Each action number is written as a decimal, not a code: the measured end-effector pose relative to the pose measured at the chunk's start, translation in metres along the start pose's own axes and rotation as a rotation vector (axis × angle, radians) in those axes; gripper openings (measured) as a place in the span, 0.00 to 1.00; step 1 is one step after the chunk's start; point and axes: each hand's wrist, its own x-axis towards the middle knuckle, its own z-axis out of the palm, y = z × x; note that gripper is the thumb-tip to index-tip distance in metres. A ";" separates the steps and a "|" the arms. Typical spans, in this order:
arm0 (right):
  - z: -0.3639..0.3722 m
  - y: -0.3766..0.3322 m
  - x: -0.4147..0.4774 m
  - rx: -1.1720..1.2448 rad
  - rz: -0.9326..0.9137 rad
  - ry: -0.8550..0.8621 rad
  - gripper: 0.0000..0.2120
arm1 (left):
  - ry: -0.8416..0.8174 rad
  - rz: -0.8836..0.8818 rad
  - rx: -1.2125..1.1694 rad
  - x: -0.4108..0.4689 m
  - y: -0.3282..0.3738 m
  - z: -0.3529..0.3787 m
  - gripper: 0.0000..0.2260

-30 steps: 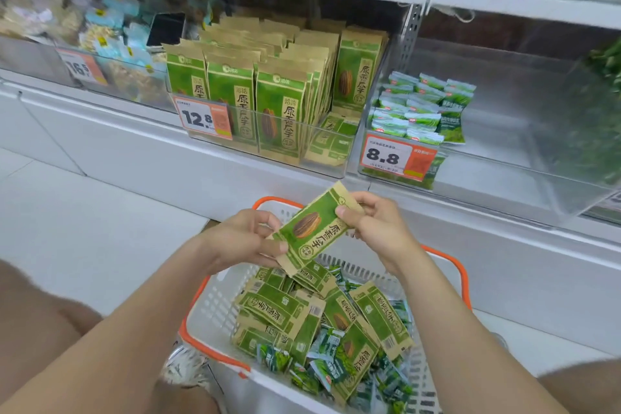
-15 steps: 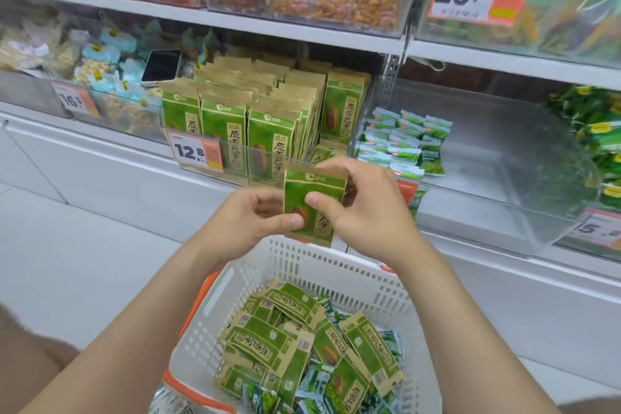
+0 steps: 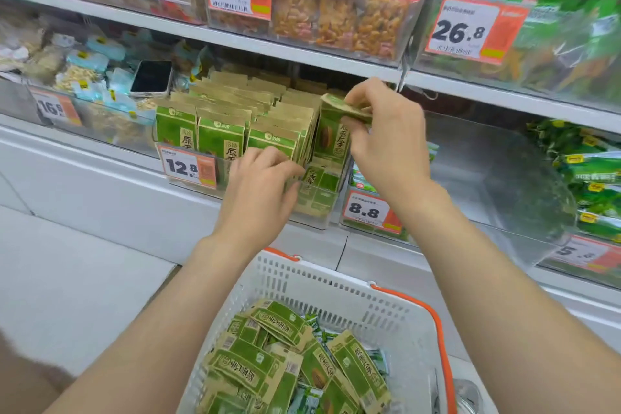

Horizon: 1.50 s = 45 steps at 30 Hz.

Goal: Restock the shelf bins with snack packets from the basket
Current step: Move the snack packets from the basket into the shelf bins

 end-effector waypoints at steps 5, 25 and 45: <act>0.017 0.001 0.021 -0.158 -0.048 -0.066 0.10 | -0.033 0.015 -0.020 0.003 -0.005 0.003 0.06; 0.092 0.022 0.084 -0.731 0.136 -0.522 0.14 | -0.056 -0.034 -0.134 0.018 -0.013 0.005 0.06; 0.073 -0.013 0.047 -0.672 -0.048 -0.959 0.17 | 0.012 -0.072 -0.219 0.012 -0.017 0.011 0.07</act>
